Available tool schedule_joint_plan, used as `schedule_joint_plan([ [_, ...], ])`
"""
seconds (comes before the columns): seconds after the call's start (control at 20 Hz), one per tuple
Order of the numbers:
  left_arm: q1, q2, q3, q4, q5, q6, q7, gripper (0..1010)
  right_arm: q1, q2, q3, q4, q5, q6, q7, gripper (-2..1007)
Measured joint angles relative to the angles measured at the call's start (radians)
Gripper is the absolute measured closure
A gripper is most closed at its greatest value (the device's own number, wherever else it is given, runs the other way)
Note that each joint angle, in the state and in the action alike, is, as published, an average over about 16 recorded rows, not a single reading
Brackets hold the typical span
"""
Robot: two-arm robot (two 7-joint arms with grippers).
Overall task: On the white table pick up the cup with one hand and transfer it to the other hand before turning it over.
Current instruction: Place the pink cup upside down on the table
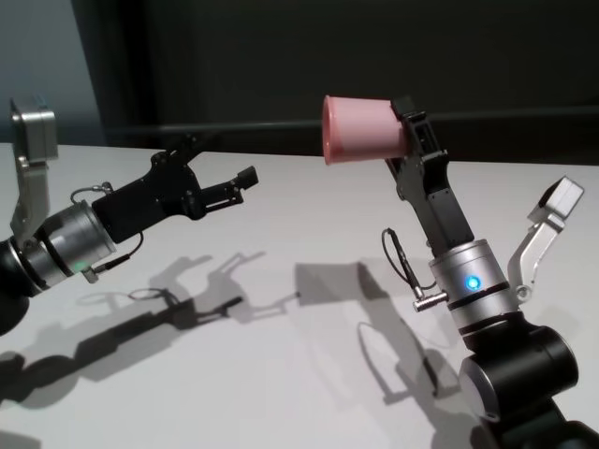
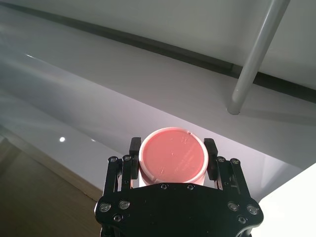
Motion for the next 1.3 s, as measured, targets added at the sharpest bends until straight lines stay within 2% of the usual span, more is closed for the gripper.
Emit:
schedule_joint_plan([
  [0.3, 0.042, -0.002, -0.021, -0.038, 0.078, -0.001, 0.144, 9, 0.0, 0.0, 0.0, 0.0, 0.0, 0.0, 0.0, 269],
  [0.65, 0.073, -0.02, -0.024, -0.049, 0.162, 0.036, 0.268, 9, 0.0, 0.0, 0.0, 0.0, 0.0, 0.0, 0.0, 269],
  [0.95, 0.099, -0.038, -0.026, -0.035, 0.197, 0.064, 0.324, 9, 0.0, 0.0, 0.0, 0.0, 0.0, 0.0, 0.0, 269],
  [1.3, 0.126, -0.051, -0.034, -0.009, 0.225, 0.053, 0.346, 9, 0.0, 0.0, 0.0, 0.0, 0.0, 0.0, 0.0, 268],
])
